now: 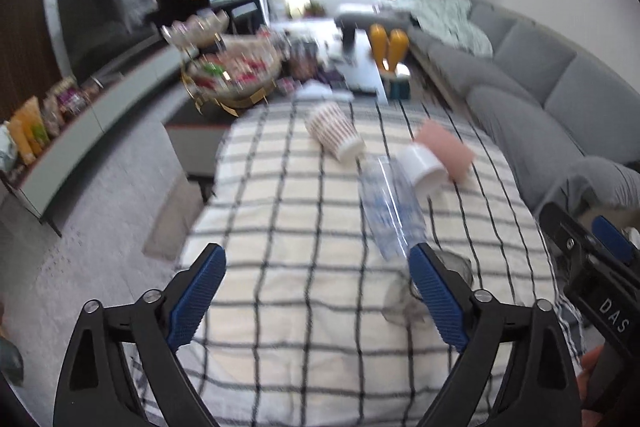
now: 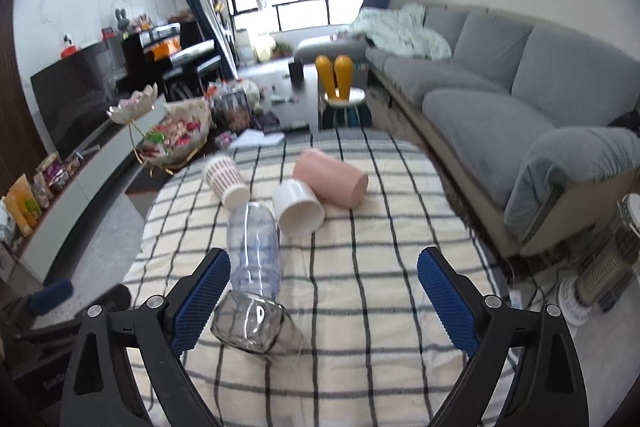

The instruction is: Flip cup upside down

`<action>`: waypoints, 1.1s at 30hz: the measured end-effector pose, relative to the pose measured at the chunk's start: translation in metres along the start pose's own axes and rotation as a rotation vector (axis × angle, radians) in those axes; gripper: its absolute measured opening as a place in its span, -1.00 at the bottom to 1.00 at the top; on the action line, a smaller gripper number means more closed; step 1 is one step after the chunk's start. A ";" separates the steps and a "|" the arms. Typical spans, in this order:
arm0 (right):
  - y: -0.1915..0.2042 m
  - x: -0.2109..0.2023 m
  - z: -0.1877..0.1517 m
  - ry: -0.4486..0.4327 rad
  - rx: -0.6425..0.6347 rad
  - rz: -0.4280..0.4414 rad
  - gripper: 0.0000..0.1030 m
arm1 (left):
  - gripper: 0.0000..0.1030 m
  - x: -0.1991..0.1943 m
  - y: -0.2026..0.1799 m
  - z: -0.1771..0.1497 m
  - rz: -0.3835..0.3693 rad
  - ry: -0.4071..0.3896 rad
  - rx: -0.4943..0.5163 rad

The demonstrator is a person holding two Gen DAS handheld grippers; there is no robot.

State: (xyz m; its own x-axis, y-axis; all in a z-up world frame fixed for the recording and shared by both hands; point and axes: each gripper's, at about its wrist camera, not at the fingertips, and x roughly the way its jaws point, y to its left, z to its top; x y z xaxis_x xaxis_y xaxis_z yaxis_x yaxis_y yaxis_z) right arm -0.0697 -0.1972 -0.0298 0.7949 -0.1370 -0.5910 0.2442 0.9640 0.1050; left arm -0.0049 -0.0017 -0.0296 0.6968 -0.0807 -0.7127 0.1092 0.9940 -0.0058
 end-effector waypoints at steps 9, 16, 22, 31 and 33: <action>0.012 -0.017 -0.003 -0.083 -0.058 -0.025 0.99 | 1.00 -0.019 0.008 -0.004 0.048 -0.137 -0.031; 0.012 -0.028 -0.003 -0.122 -0.071 -0.056 0.99 | 1.00 -0.027 0.008 -0.009 0.078 -0.176 -0.046; 0.010 -0.035 -0.004 -0.144 -0.067 -0.066 0.99 | 1.00 -0.036 0.008 -0.011 0.116 -0.215 -0.046; 0.011 -0.044 -0.004 -0.170 -0.071 -0.067 0.99 | 1.00 -0.040 0.010 -0.012 0.123 -0.221 -0.057; 0.011 -0.045 -0.004 -0.170 -0.072 -0.067 0.99 | 1.00 -0.040 0.010 -0.012 0.126 -0.222 -0.058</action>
State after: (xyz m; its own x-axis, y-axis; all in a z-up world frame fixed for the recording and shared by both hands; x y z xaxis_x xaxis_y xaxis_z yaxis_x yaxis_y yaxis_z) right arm -0.1049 -0.1799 -0.0057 0.8621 -0.2323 -0.4504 0.2646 0.9643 0.0091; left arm -0.0401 0.0125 -0.0092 0.8416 0.0359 -0.5390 -0.0245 0.9993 0.0283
